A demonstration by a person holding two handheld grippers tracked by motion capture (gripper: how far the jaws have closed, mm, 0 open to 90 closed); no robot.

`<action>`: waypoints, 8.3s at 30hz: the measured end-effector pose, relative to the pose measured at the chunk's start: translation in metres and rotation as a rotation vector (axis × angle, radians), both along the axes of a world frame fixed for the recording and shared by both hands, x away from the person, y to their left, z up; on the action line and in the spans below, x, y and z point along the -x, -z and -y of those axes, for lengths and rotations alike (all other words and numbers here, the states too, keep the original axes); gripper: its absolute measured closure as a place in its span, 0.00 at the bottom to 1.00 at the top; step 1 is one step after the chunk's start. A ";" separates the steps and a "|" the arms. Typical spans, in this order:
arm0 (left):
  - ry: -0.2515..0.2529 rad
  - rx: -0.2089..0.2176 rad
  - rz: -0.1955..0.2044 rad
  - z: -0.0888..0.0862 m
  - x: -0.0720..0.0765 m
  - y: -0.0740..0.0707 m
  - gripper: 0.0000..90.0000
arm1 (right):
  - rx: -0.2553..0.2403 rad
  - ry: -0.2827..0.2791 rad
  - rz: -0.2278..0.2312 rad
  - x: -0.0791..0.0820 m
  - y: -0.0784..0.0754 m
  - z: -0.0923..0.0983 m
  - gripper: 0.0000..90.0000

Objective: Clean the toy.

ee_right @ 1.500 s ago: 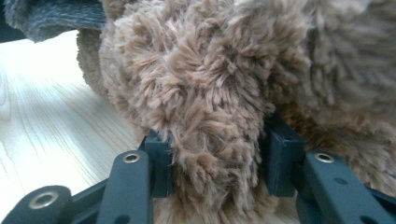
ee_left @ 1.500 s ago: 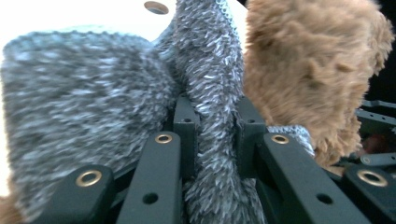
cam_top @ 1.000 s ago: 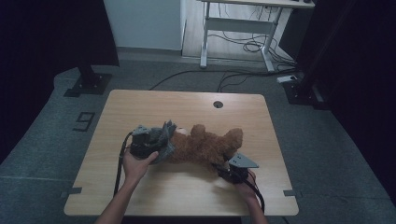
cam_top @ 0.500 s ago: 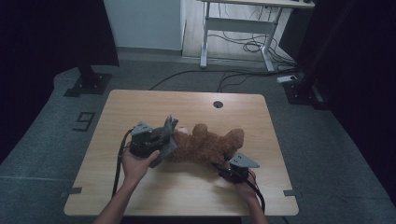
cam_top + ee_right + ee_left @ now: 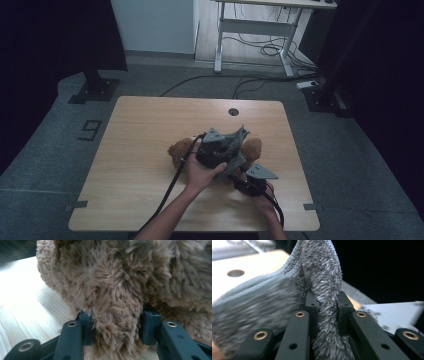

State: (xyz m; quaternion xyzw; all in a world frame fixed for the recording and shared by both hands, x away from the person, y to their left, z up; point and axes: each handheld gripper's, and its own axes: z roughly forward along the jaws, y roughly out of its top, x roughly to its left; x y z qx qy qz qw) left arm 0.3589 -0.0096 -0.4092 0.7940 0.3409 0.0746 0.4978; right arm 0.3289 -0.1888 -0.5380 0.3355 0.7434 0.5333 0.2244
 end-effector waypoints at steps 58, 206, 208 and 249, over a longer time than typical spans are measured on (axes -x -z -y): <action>-0.001 -0.069 -0.036 0.008 -0.003 -0.002 0.83 | 0.009 -0.007 -0.019 0.004 0.006 0.000 0.64; -0.171 0.059 -0.051 -0.140 0.030 0.058 0.83 | 0.092 0.088 -0.174 -0.013 -0.009 0.000 0.41; -0.221 0.047 -0.023 -0.154 0.024 0.047 0.83 | 0.069 0.091 -0.172 -0.009 -0.005 0.003 0.42; -0.149 0.023 0.002 -0.113 0.001 0.019 0.84 | 0.067 0.030 -0.178 -0.003 0.006 0.007 0.51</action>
